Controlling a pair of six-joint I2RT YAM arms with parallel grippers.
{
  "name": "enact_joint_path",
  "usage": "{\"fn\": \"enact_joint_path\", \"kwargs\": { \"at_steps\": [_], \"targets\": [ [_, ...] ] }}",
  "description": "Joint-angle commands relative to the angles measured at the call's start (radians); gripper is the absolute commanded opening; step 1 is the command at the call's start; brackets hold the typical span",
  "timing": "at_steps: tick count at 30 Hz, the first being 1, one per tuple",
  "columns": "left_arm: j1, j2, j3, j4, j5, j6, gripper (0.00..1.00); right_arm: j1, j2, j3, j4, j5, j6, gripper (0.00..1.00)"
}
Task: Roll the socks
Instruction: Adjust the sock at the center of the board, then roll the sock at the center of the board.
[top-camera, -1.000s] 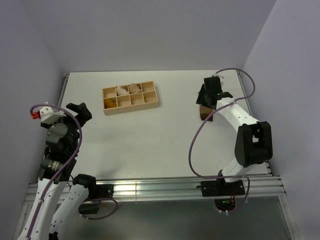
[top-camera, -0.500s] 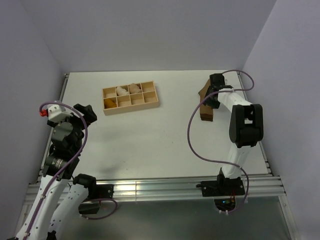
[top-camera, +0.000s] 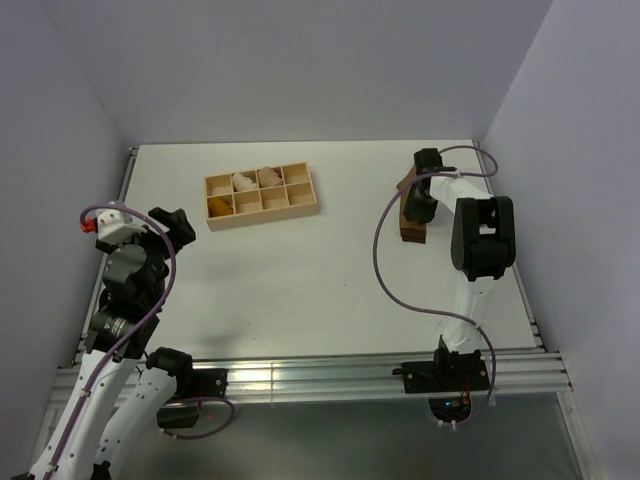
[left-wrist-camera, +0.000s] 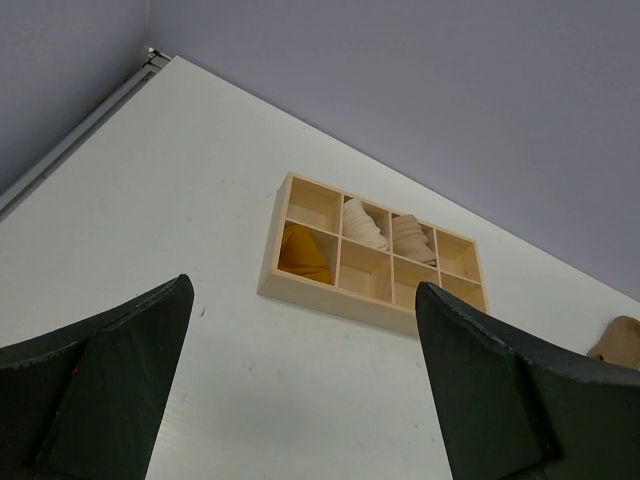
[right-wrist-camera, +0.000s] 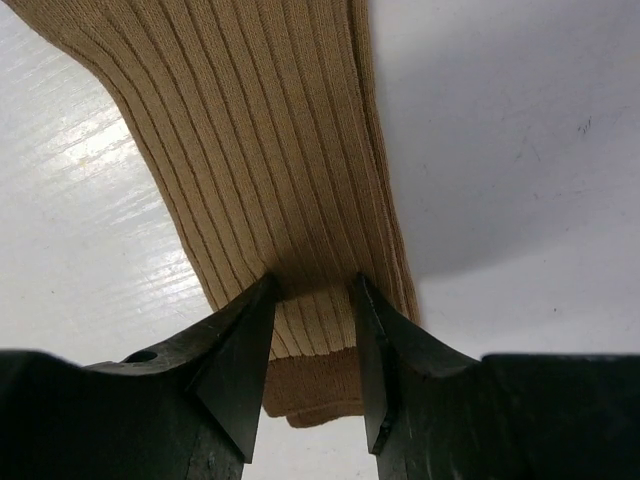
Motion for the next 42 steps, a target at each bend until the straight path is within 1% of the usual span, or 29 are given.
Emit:
{"fn": "enact_joint_path", "kwargs": {
  "at_steps": [1, 5, 8, 13, 16, 22, 23, 25, 26, 28, 29, 31, 33, 36, 37, 39, 40, 42],
  "targets": [
    [-0.014, -0.008, -0.002, 0.035, -0.011, 0.018, 1.0, -0.005, -0.002, -0.006, -0.076, -0.019, 0.01, 0.44],
    [-0.025, -0.008, -0.002, 0.035, -0.014, 0.019, 0.99, 0.004, -0.011, -0.015, -0.128, -0.045, 0.007, 0.44],
    [-0.032, -0.009, -0.002, 0.032, -0.02, 0.019, 0.99, 0.041, -0.035, -0.047, -0.151, -0.048, 0.025, 0.44],
    [-0.04, -0.012, -0.004, 0.031, -0.024, 0.018, 0.99, 0.153, -0.066, -0.13, -0.151, -0.106, 0.094, 0.44],
    [-0.046, -0.015, -0.005, 0.032, -0.024, 0.021, 0.99, 0.229, -0.103, -0.2, -0.099, -0.142, 0.188, 0.44],
    [-0.054, -0.011, 0.001, 0.021, -0.02, 0.021, 0.99, 0.398, -0.185, -0.323, -0.019, -0.087, 0.411, 0.44],
    [-0.054, -0.011, 0.001, 0.018, -0.018, 0.021, 1.0, 0.442, -0.202, -0.344, -0.001, -0.078, 0.483, 0.44],
    [-0.059, -0.015, -0.001, 0.021, -0.018, 0.023, 1.0, 0.48, -0.244, -0.406, 0.053, -0.082, 0.556, 0.44],
    [-0.06, -0.017, -0.002, 0.021, -0.017, 0.023, 0.99, 0.513, -0.255, -0.435, 0.07, -0.09, 0.621, 0.44],
    [-0.065, -0.022, -0.004, 0.023, -0.018, 0.023, 1.0, 0.549, -0.272, -0.441, 0.085, -0.087, 0.692, 0.44],
    [-0.066, -0.025, -0.004, 0.023, -0.018, 0.024, 1.0, 0.588, -0.276, -0.434, 0.079, -0.074, 0.712, 0.45],
    [-0.069, -0.028, -0.004, 0.023, -0.018, 0.027, 0.99, 0.625, -0.29, -0.423, 0.069, -0.047, 0.755, 0.45],
    [-0.071, -0.028, -0.004, 0.018, -0.018, 0.026, 0.99, 0.676, -0.311, -0.38, 0.047, -0.009, 0.763, 0.45],
    [-0.071, -0.022, -0.001, 0.015, -0.006, 0.026, 1.0, 0.72, -0.351, -0.293, -0.01, 0.057, 0.729, 0.46],
    [-0.071, -0.019, 0.001, 0.015, 0.0, 0.027, 1.0, 0.728, -0.365, -0.27, -0.031, 0.1, 0.69, 0.47],
    [-0.071, -0.003, 0.002, 0.012, 0.029, 0.026, 0.99, 0.751, -0.406, -0.22, -0.048, 0.13, 0.622, 0.5],
    [-0.071, 0.012, 0.006, 0.011, 0.038, 0.026, 0.99, 0.756, -0.422, -0.205, -0.056, 0.157, 0.546, 0.5],
    [-0.071, 0.029, 0.016, -0.002, 0.058, 0.024, 0.99, 0.763, -0.462, -0.19, -0.033, 0.153, 0.428, 0.52]
  ]
}}
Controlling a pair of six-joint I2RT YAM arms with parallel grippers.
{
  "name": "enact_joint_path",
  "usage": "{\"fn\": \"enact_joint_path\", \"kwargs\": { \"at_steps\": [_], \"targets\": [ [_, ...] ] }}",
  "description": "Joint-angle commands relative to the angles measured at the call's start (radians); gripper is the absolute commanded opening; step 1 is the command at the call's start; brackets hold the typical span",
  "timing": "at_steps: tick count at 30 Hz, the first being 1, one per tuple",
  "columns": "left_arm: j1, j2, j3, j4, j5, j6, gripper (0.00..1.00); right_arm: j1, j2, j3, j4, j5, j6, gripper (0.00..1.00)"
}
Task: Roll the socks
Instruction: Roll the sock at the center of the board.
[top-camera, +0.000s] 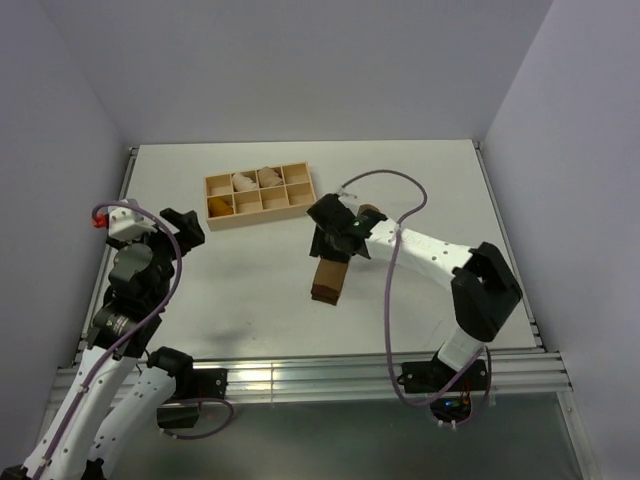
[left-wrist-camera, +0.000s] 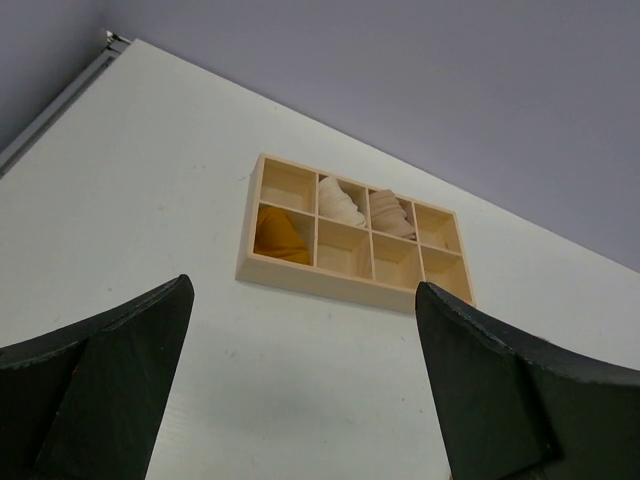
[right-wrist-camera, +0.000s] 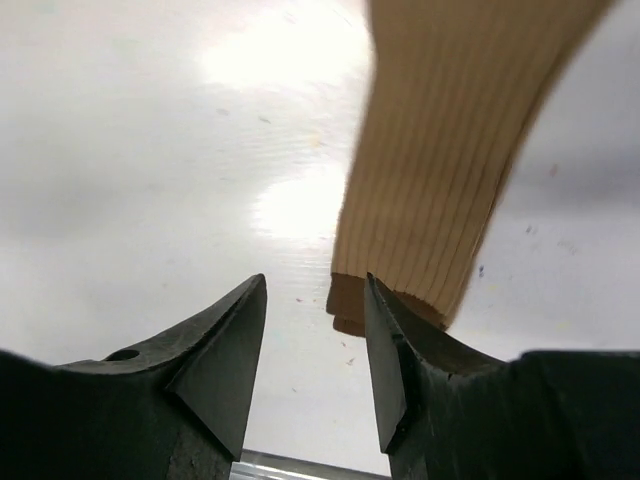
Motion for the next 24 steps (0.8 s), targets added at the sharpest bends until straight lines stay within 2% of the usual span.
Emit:
{"fn": "enact_joint_path", "kwargs": {
  "at_steps": [1, 3, 4, 8, 13, 20, 24],
  "targets": [
    [-0.004, 0.037, 0.02, -0.005, 0.066, 0.013, 1.0, 0.012, -0.113, 0.062, -0.005, 0.089, -0.3, 0.52],
    [-0.004, 0.066, 0.032, -0.016, 0.095, 0.006, 0.99, 0.018, -0.138, 0.012, 0.051, 0.044, -0.456, 0.53],
    [-0.004, 0.088, 0.038, -0.019, 0.132, 0.006, 0.99, 0.025, -0.162, -0.016, 0.066, 0.023, -0.59, 0.53],
    [-0.004, 0.144, 0.064, -0.051, 0.175, -0.019, 1.0, 0.053, -0.235, -0.209, 0.15, -0.032, -0.792, 0.54],
    [-0.004, 0.21, 0.078, -0.071, 0.242, -0.057, 0.99, 0.09, -0.27, -0.32, 0.221, -0.053, -0.871, 0.55],
    [-0.004, 0.263, 0.067, -0.093, 0.331, -0.105, 1.0, 0.119, -0.125, -0.257, 0.319, -0.014, -0.898, 0.48],
    [-0.004, 0.266, 0.06, -0.119, 0.298, -0.097, 0.99, 0.133, -0.06, -0.225, 0.356, -0.01, -0.92, 0.46]
  ]
}}
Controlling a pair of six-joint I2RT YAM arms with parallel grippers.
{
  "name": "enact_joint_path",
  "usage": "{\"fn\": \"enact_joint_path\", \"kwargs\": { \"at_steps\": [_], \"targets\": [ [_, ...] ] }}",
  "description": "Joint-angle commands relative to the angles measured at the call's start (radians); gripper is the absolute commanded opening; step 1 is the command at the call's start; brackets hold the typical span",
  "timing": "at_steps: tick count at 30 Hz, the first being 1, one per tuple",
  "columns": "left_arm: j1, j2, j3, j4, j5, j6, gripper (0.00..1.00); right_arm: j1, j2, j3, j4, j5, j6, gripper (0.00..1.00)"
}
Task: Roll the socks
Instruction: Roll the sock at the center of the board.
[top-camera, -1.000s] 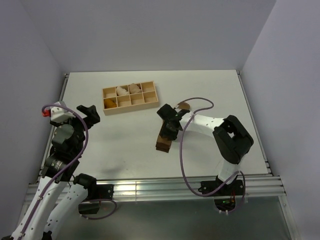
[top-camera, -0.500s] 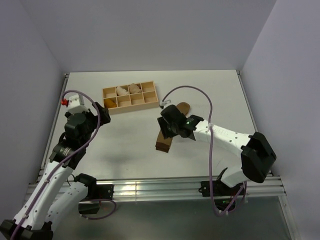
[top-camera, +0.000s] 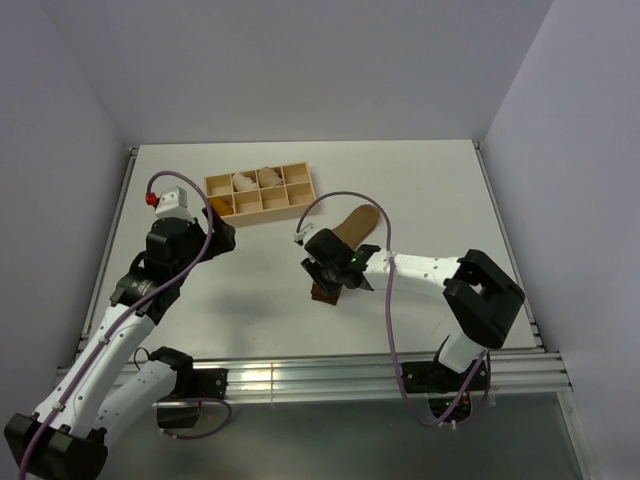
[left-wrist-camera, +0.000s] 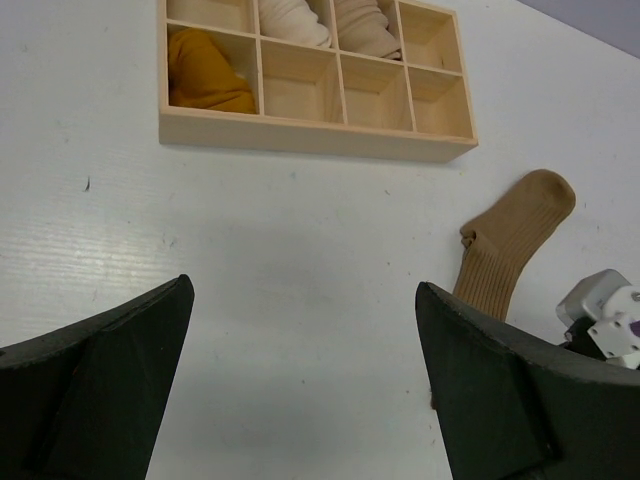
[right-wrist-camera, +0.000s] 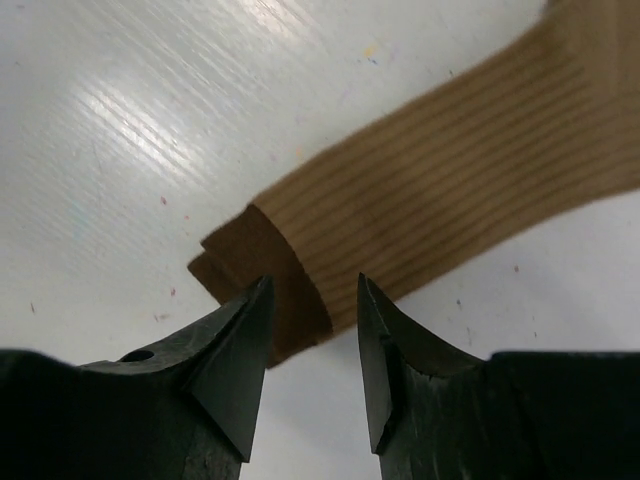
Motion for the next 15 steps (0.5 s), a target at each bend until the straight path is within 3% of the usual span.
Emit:
{"fn": "enact_joint_path", "kwargs": {
  "at_steps": [1, 15],
  "targets": [
    [-0.004, -0.011, 0.027, -0.01, -0.001, -0.012, 1.0, 0.015, 0.049, 0.046, 0.092, 0.022, -0.045, 0.45],
    [-0.004, -0.01, 0.018, -0.005, -0.019, -0.015, 1.0, 0.095, 0.224, 0.13, 0.116, 0.013, 0.102, 0.41]
  ]
}}
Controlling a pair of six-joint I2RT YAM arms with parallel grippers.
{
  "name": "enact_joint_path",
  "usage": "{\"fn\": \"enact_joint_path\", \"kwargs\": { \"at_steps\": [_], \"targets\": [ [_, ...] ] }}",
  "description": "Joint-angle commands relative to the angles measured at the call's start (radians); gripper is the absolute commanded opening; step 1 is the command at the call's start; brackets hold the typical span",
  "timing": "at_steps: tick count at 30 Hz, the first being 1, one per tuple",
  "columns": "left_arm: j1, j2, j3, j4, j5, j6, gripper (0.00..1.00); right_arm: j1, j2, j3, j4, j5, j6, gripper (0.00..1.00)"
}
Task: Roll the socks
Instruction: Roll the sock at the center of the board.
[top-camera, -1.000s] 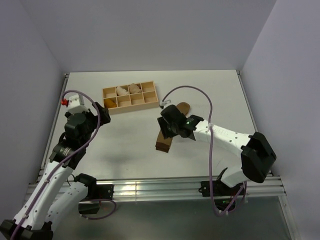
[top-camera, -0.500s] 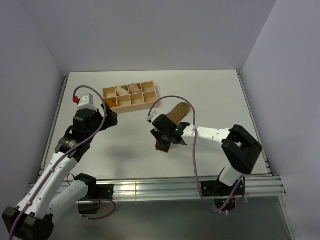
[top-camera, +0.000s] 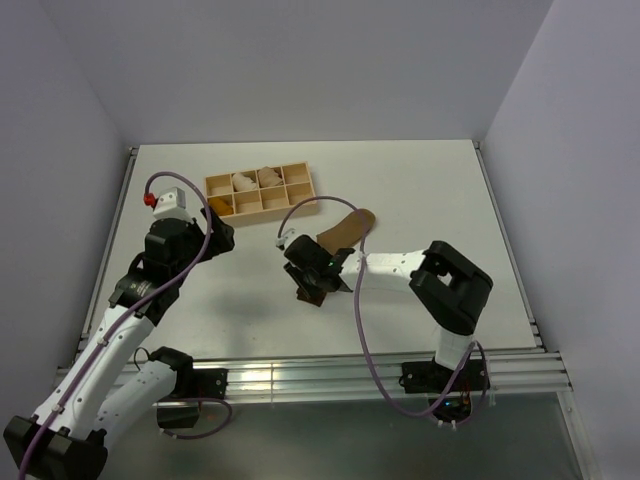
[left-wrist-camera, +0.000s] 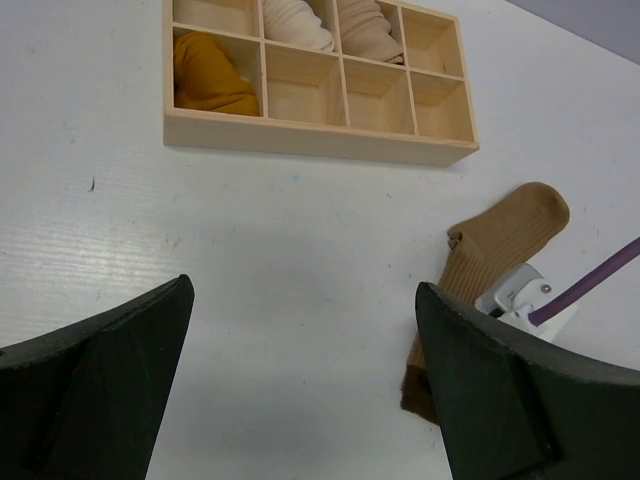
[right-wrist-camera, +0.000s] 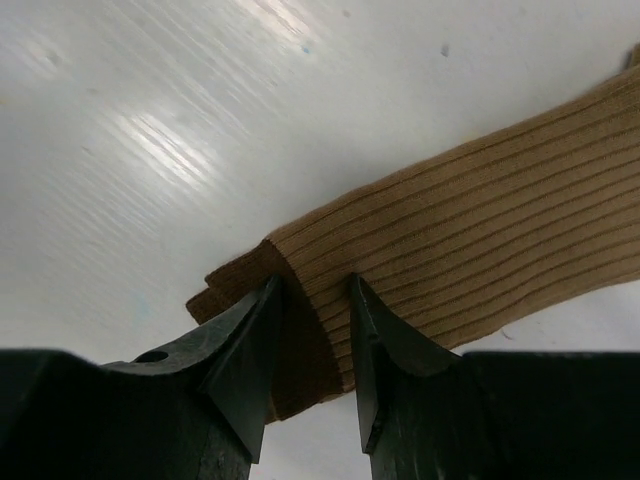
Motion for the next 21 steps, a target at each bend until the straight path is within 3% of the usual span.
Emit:
{"fn": "enact_joint_path", "kwargs": {
  "at_steps": [1, 6, 13, 21],
  "targets": [
    [-0.004, -0.004, 0.016, 0.002, -0.011, -0.011, 1.0, 0.036, 0.048, 0.071, 0.012, 0.01, 0.068, 0.41],
    [-0.002, -0.011, 0.013, -0.001, -0.031, -0.014, 0.99, 0.048, -0.012, 0.126, -0.038, 0.025, 0.062, 0.41],
    [0.001, -0.017, 0.016, -0.003, -0.056, -0.025, 1.0, 0.107, -0.145, 0.087, -0.068, 0.016, -0.029, 0.53],
    [0.007, -0.014, 0.011, 0.003, -0.044, -0.028, 1.0, 0.107, -0.191, -0.027, -0.04, 0.018, -0.09, 0.51]
  ]
}}
